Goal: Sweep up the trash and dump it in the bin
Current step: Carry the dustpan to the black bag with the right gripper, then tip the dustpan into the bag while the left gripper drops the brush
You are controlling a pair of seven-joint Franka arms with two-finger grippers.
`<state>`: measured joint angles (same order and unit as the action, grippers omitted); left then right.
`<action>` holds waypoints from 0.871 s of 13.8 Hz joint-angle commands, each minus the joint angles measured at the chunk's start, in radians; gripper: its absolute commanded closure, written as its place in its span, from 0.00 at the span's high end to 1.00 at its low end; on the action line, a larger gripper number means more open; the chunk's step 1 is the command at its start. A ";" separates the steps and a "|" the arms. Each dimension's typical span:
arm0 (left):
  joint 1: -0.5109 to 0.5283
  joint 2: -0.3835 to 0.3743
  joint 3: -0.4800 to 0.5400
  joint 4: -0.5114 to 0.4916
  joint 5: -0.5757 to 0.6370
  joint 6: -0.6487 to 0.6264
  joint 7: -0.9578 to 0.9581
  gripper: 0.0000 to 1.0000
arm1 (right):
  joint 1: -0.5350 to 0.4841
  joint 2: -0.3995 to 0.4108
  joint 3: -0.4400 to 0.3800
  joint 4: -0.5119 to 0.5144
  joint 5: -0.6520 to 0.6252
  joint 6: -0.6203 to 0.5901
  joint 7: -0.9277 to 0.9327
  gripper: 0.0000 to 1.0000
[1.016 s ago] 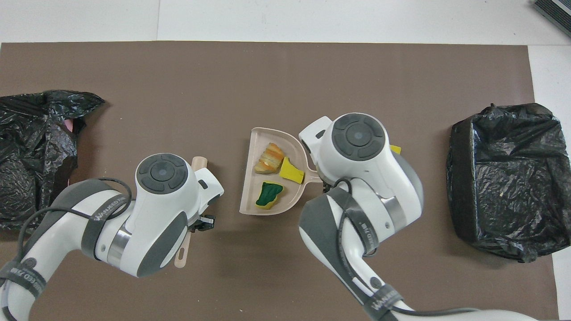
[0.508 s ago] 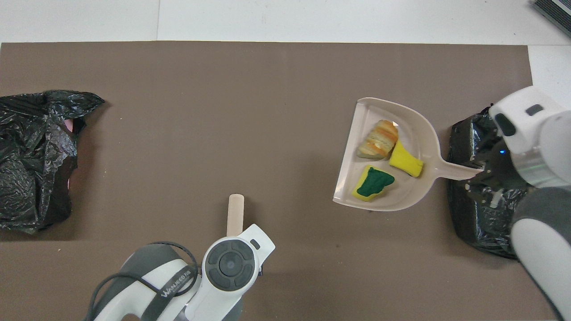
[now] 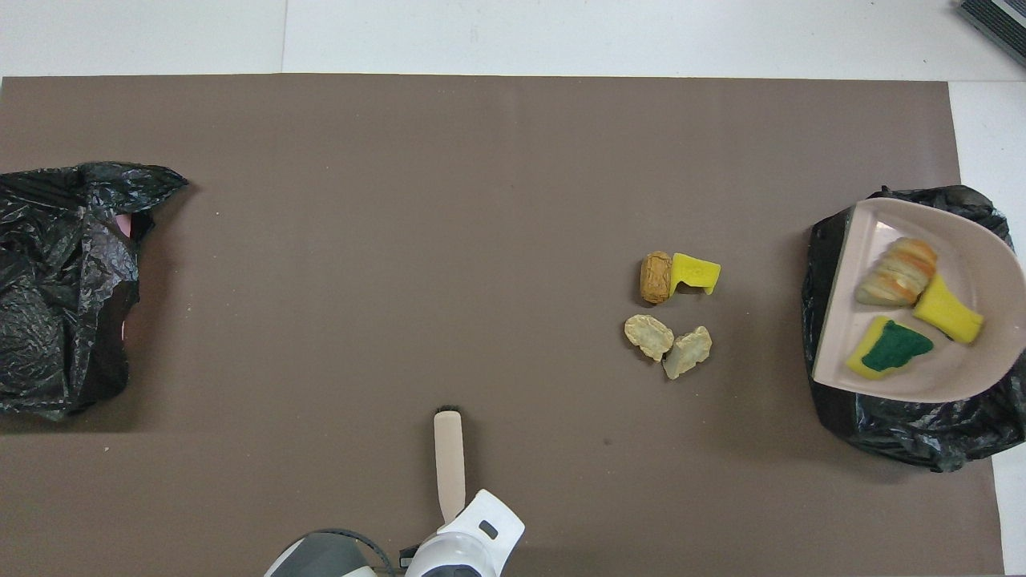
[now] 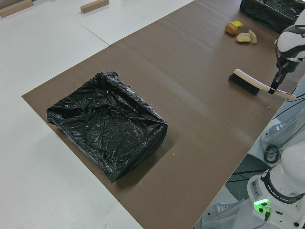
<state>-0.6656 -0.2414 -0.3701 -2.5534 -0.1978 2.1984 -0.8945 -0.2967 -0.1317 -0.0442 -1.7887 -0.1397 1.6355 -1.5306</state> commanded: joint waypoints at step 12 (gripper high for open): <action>0.088 0.005 0.025 0.120 -0.085 -0.124 0.196 1.00 | -0.024 -0.002 0.024 -0.124 -0.377 0.224 -0.065 0.00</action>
<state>-0.6612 -0.2606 -0.3475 -2.5416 -0.2806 2.1707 -0.7782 -0.3620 -0.1233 -0.0296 -1.8913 -0.4479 1.8459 -1.6341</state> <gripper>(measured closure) 0.216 0.687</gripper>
